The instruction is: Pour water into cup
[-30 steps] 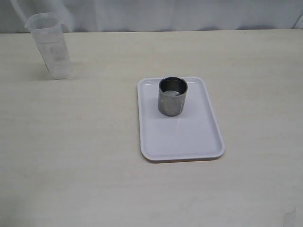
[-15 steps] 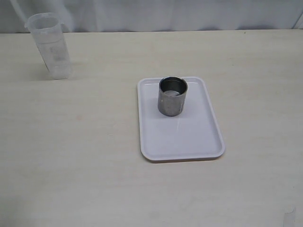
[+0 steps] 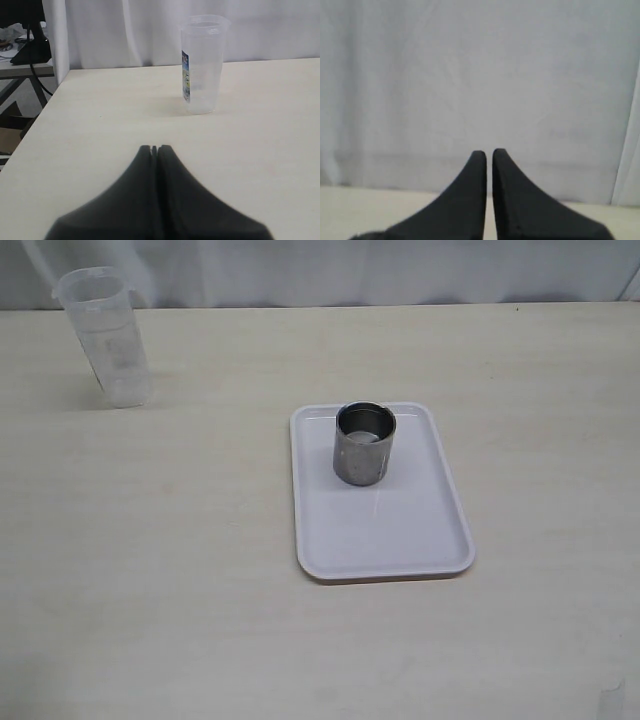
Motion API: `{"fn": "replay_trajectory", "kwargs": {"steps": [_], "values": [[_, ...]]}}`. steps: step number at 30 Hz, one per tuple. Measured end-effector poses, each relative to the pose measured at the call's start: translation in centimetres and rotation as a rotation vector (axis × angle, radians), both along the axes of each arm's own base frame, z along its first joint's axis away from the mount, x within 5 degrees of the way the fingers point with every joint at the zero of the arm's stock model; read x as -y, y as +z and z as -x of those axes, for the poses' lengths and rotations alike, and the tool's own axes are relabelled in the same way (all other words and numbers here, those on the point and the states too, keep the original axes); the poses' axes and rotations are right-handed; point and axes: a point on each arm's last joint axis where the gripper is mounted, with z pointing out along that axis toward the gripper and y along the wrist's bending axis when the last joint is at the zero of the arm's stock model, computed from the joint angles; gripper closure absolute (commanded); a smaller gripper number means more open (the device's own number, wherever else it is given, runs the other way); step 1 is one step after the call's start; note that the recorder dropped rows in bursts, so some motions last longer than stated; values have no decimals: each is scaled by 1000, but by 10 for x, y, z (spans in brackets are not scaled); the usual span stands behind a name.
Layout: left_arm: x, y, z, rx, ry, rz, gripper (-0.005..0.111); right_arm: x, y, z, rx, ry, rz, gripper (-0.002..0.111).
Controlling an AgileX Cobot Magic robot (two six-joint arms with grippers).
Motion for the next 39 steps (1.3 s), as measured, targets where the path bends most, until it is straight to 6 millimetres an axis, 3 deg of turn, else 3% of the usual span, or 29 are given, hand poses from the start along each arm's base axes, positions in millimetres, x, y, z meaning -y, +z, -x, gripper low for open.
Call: {"fn": "replay_trajectory", "kwargs": {"steps": [7,17,39], "values": [[0,0,0,0,0,0,107,-1,-24,-2,-262,11,19,104],[0,0,0,0,0,0,107,0,-42,0,-458,-5,5,104],[0,0,0,0,0,0,107,1,-45,0,-485,-7,8,104]]}}
